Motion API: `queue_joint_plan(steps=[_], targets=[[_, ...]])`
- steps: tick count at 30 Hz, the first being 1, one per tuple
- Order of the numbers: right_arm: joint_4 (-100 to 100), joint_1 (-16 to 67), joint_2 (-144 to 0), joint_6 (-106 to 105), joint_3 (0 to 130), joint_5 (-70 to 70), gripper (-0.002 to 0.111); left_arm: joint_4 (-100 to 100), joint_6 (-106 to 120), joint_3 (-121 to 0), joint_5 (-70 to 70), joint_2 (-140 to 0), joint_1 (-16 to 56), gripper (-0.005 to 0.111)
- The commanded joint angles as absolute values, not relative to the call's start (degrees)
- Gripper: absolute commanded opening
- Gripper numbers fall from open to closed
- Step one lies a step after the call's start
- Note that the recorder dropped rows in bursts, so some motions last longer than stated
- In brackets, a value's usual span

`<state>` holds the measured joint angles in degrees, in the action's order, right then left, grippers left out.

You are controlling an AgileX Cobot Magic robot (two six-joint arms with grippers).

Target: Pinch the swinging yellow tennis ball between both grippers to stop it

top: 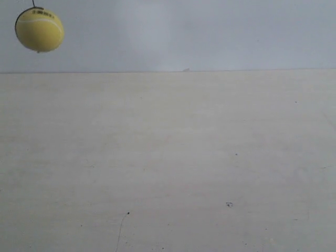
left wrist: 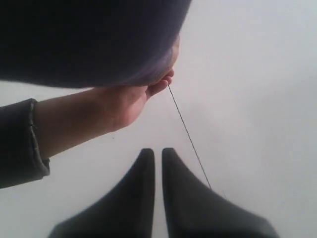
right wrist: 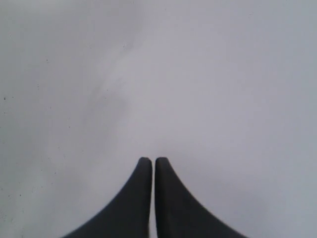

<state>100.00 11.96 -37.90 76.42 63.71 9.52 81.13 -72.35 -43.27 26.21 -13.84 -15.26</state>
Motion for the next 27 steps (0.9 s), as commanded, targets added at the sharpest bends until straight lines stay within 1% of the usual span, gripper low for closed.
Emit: queue_joint_plan(steps=[1, 5, 9, 12, 15, 21, 27], targets=[[99.9, 11.9, -37.1, 76.5, 63.3, 10.3, 0.000, 88.9, -80.0, -43.5, 25.5, -13.3, -15.2, 0.005], [99.9, 11.9, -37.2, 77.3, 61.8, 10.8, 0.000, 99.9, -90.2, -43.5, 27.6, -13.3, -14.6, 0.005], [99.9, 11.9, -37.1, 72.6, 56.7, 7.8, 0.000, 99.9, -91.4, -41.3, 28.8, -12.4, -13.4, 0.005], [99.9, 11.9, -36.9, 76.6, 51.9, 4.2, 0.000, 99.9, -91.4, -38.1, 28.1, -10.2, -13.4, 0.005], [99.9, 11.9, -35.8, 77.5, 47.4, 3.9, 0.000, 99.9, -91.4, -33.8, 27.6, -7.3, -13.2, 0.005], [94.1, 11.9, -29.8, 78.1, 39.4, 3.9, 0.000, 99.9, -93.2, -26.0, 26.4, -0.4, -11.7, 0.005], [91.5, 11.9, -22.2, 77.9, 33.3, 8.7, 0.000, 99.9, -95.8, -21.5, 28.8, 0.0, -11.2, 0.005]])
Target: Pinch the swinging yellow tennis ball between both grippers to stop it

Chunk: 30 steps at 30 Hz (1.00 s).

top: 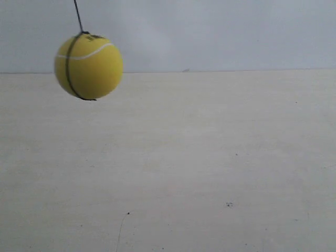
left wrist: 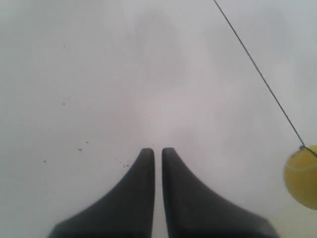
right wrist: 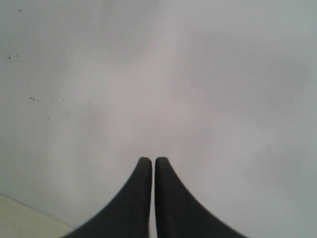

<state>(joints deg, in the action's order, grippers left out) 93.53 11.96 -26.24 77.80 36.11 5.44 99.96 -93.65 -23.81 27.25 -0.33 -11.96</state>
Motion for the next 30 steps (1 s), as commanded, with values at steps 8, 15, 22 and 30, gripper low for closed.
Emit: queue_joint_plan(steps=[8, 15, 22, 30], targets=[[73.9, 11.9, -18.1, 62.9, 25.0, 13.7, 0.000, 99.9, -96.4, -15.7, 30.2, 0.0, -11.2, 0.005], [46.9, 11.9, -18.1, 31.6, 13.5, 20.3, 0.000, 99.9, -96.4, -11.0, 26.1, 0.0, -11.2, 0.005], [16.3, 11.9, -18.1, -1.1, 5.4, 24.0, 0.000, 99.9, -96.4, -7.1, 18.0, 0.0, -11.2, 0.005], [3.4, 11.9, -18.1, -9.7, 0.0, 30.2, 0.000, 99.9, -94.4, 0.0, 12.6, 0.0, -11.2, 0.005]])
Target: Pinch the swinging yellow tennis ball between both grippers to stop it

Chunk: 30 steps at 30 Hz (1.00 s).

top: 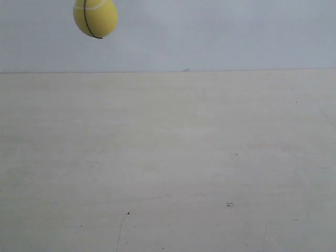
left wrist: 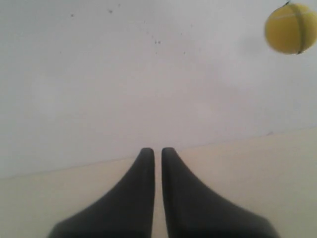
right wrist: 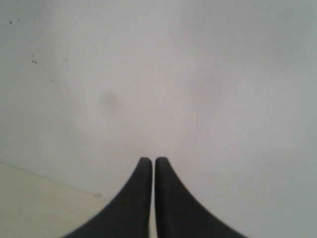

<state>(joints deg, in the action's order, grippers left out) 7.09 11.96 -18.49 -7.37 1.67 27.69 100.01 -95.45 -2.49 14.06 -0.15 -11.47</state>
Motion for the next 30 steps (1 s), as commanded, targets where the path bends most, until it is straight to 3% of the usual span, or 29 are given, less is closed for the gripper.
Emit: queue_joint_plan(steps=[1, 30], targets=[[2.9, 11.9, -18.1, -9.7, 0.0, 30.3, 0.000, 99.9, -94.1, 0.0, 12.6, 0.0, -11.2, 0.005], [2.1, 11.9, -18.1, 1.0, 0.0, 11.9, 0.000, 99.9, -95.5, 0.0, 19.1, 0.0, -8.4, 0.005]])
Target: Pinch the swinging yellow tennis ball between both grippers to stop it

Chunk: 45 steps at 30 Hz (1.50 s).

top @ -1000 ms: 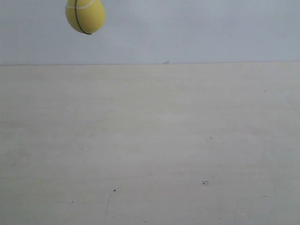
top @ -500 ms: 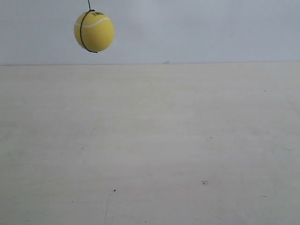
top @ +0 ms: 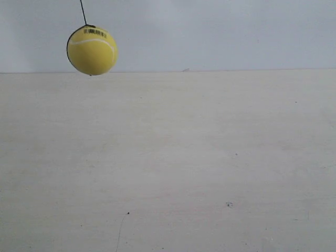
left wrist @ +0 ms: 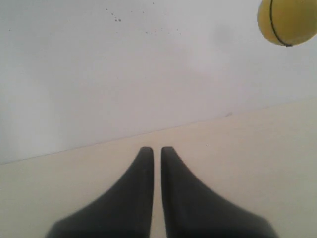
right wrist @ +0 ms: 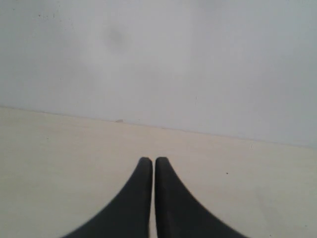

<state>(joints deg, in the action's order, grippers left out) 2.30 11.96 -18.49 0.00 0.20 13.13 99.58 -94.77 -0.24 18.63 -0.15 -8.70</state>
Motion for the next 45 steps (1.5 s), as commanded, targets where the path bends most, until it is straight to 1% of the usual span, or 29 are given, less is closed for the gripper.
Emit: queue_joint_plan(steps=[1, 13, 20, 27, 36, 40, 45], targets=[[2.1, 11.9, -18.1, 1.0, 0.0, 11.9, 0.000, 99.9, -95.5, 0.0, 19.7, 0.0, -8.4, 0.005], [2.1, 11.9, -18.1, 3.1, 0.0, 11.8, 0.000, 99.9, -95.8, 0.0, 22.3, 0.0, -8.4, 0.005], [2.1, 11.9, -18.1, 4.3, 0.0, 16.0, 0.000, 99.9, -95.6, 0.0, 22.5, 0.0, -8.4, 0.005], [2.1, 11.9, -18.1, 4.6, 0.0, 16.6, 0.000, 99.9, -94.8, 0.0, 22.4, 0.0, -8.4, 0.005], [2.2, 11.9, -18.1, 4.6, 0.0, 23.4, 0.000, 87.5, -83.2, -0.3, 22.4, 0.0, -8.4, 0.005], [4.4, 11.9, -21.1, 6.1, 1.4, 24.2, 0.000, 85.8, -81.5, -3.9, 23.8, -1.8, -8.4, 0.005], [8.5, 11.9, -30.4, 7.7, 6.2, 26.1, 0.000, 83.3, -78.8, -8.5, 31.0, -11.2, -8.4, 0.005]])
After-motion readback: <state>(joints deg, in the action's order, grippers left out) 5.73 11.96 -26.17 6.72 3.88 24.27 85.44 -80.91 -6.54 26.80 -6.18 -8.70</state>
